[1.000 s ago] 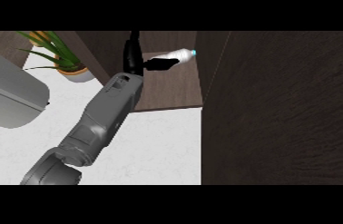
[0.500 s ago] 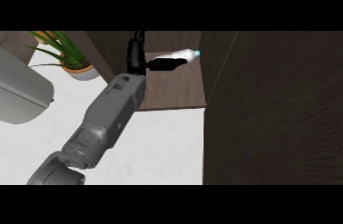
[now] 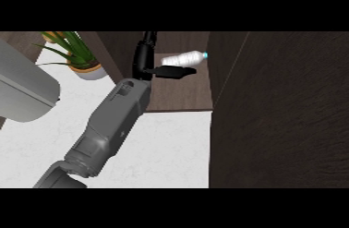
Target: Pick up the bottled water, place it into the cabinet and close the cabinet
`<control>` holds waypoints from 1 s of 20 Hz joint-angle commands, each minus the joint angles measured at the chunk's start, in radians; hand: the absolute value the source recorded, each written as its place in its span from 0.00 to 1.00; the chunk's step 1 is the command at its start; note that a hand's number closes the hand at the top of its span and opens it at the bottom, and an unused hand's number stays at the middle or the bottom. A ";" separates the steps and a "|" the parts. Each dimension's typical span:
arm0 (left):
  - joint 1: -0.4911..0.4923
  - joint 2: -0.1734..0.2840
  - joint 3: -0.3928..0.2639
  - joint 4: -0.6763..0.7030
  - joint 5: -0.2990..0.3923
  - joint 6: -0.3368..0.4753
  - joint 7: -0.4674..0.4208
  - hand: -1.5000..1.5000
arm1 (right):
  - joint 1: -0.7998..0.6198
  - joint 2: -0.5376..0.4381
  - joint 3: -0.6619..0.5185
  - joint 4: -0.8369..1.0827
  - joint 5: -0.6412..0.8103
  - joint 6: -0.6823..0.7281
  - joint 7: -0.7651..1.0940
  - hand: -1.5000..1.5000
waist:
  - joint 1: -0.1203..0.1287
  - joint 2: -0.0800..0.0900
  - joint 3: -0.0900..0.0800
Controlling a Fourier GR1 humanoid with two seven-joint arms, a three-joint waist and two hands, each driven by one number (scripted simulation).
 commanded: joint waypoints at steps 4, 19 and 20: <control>0.188 0.020 -0.022 -0.183 0.072 -0.067 0.006 0.00 | 0.002 0.017 0.004 -0.005 0.014 -0.033 0.013 0.00 | 0.066 -0.025 -0.006; 0.664 0.064 -0.270 -0.933 0.130 -0.014 0.262 0.00 | 0.061 -0.001 0.036 -0.008 0.034 -0.014 -0.026 0.00 | 0.074 -0.028 -0.005; 0.730 0.070 -0.298 -1.000 0.131 -0.022 0.272 0.00 | 0.069 0.003 0.043 -0.047 0.031 -0.035 0.007 0.00 | 0.075 -0.027 -0.006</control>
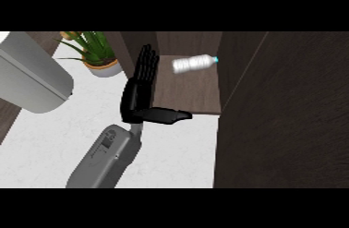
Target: Pick up the bottled water, place it into the cabinet and close the cabinet
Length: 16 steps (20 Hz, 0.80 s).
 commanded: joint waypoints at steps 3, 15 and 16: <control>0.308 0.051 -0.131 -0.459 -0.022 0.085 0.131 0.00 | -0.004 -0.016 -0.004 0.019 0.020 0.009 -0.014 0.00 | 0.006 -0.002 -0.001; 0.710 0.215 -0.227 -0.935 -0.083 0.120 0.150 0.00 | -0.012 -0.202 0.143 -0.086 0.168 0.161 0.065 1.00 | -0.025 0.010 -0.003; 0.765 0.263 -0.195 -1.004 -0.063 0.112 0.162 0.00 | 0.005 -0.206 0.154 -0.087 0.177 0.166 0.045 1.00 | -0.023 0.009 -0.003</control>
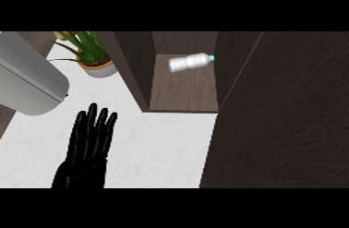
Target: Pick up the bottled water, place it into the cabinet and close the cabinet
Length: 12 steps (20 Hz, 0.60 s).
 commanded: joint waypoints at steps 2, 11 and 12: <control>0.207 0.083 0.004 -0.172 0.001 -0.017 -0.056 0.00 | 0.035 -0.060 0.137 -0.108 0.079 0.057 0.044 1.00 | -0.001 -0.003 -0.002; 0.480 0.199 0.160 -0.295 0.149 -0.174 -0.176 0.00 | -0.074 -0.011 0.268 -0.117 0.194 0.026 0.114 1.00 | 0.011 0.000 -0.003; 0.541 0.234 0.183 -0.366 0.171 -0.195 -0.176 0.00 | -0.055 -0.010 0.288 -0.135 0.203 0.021 0.134 1.00 | 0.028 -0.005 -0.004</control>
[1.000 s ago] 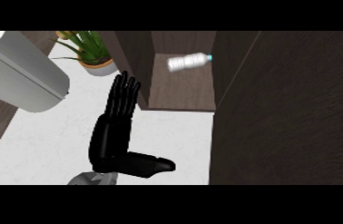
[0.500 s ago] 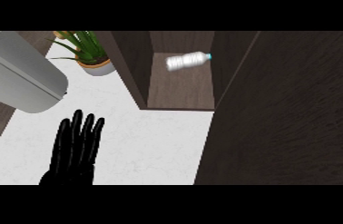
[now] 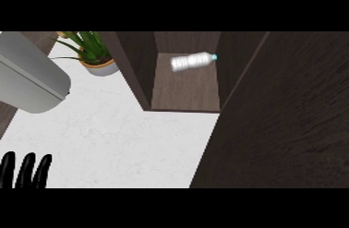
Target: Pick up the bottled water, place it into the cabinet and close the cabinet
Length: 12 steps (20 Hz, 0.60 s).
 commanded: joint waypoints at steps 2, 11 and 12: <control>0.102 0.061 0.149 -0.023 0.132 -0.110 -0.051 0.00 | -0.040 0.071 0.213 -0.048 0.057 0.002 0.065 1.00 | 0.001 -0.010 -0.006; 0.213 0.075 0.201 0.004 0.167 -0.248 -0.133 0.00 | -0.116 0.177 0.216 -0.035 -0.019 -0.017 0.207 1.00 | 0.023 -0.005 -0.007; 0.215 0.086 0.206 -0.042 0.177 -0.240 -0.108 0.00 | -0.168 0.213 0.204 -0.007 -0.036 -0.027 0.233 1.00 | 0.046 0.001 -0.006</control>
